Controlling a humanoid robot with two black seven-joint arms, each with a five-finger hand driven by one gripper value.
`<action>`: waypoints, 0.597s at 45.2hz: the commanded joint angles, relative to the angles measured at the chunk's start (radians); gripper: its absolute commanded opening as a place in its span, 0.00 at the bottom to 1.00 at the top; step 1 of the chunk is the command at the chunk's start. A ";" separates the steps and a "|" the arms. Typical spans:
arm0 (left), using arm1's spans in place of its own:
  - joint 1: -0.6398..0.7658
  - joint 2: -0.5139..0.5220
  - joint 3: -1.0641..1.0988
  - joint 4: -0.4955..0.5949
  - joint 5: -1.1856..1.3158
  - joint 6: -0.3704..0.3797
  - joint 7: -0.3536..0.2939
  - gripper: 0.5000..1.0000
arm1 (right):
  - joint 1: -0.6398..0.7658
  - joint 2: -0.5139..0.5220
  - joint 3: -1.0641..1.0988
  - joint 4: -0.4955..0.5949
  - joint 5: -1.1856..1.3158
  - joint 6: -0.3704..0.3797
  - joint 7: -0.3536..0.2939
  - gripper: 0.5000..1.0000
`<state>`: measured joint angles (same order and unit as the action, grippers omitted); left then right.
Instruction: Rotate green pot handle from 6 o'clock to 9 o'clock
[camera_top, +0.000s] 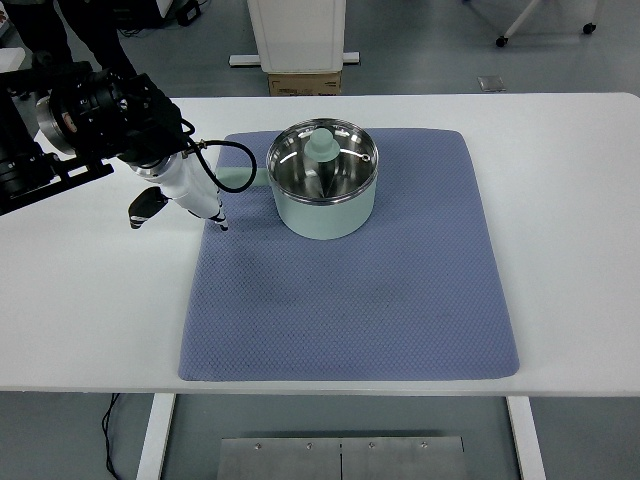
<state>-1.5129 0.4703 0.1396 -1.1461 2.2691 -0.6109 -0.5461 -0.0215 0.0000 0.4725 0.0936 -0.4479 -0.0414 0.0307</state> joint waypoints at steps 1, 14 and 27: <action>0.002 -0.001 0.000 0.002 0.000 0.000 0.002 1.00 | 0.000 0.000 0.000 0.000 0.000 0.000 0.000 1.00; -0.006 0.004 0.002 -0.017 0.000 0.000 -0.005 1.00 | 0.000 0.000 0.000 0.000 0.000 0.000 0.000 1.00; -0.027 0.028 -0.008 -0.122 0.000 0.000 -0.063 1.00 | 0.000 0.000 0.000 0.000 0.000 0.000 0.000 1.00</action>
<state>-1.5318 0.4874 0.1358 -1.2319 2.2689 -0.6109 -0.5925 -0.0214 0.0000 0.4724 0.0936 -0.4479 -0.0414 0.0306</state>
